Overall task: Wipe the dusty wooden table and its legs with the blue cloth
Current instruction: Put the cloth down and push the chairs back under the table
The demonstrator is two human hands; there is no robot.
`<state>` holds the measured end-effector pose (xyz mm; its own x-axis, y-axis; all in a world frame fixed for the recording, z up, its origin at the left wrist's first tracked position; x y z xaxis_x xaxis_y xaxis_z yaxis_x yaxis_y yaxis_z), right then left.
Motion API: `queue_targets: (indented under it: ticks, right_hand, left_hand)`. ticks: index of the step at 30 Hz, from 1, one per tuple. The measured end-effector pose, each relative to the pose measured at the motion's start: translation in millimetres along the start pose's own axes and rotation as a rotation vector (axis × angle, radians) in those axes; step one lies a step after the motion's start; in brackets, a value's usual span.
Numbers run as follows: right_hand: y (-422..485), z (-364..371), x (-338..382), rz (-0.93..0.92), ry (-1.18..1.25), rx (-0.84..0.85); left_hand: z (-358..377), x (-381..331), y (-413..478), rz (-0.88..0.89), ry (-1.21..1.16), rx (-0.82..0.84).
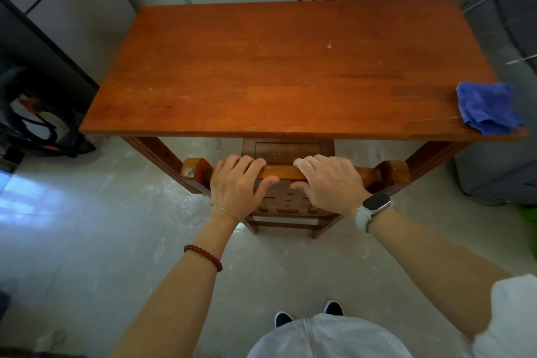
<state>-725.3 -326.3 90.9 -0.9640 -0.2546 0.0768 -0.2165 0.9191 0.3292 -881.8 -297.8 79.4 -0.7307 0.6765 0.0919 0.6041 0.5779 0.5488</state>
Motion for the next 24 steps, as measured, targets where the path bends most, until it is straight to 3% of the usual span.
queue_targets:
  ticks: [12,16,20,24]
  right_hand:
    - [27,8,-9,0.004,0.002,-0.008]
    - [27,9,-10,0.003,-0.018,-0.007]
    - [25,9,-5,0.07,0.005,0.078]
    - [10,5,12,0.17,0.026,0.066]
  left_hand:
    - [16,21,17,-0.007,-0.006,0.018]
    - [18,21,20,-0.031,-0.004,0.097]
    - [15,19,18,-0.059,-0.019,0.161]
    - [-3,14,-1,-0.165,-0.048,0.076]
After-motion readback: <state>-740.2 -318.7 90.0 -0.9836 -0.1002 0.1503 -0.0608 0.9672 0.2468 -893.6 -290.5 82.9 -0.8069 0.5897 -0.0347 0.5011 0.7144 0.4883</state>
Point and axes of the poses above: each hand's wrist, its own y-axis towards the middle knuckle, its own z-axis out of the palm, x = y × z, the point moved 5 cm from there along y, towards the middle knuckle, and after that the axes turned 10 degrees about z, right-handed, at the moved point
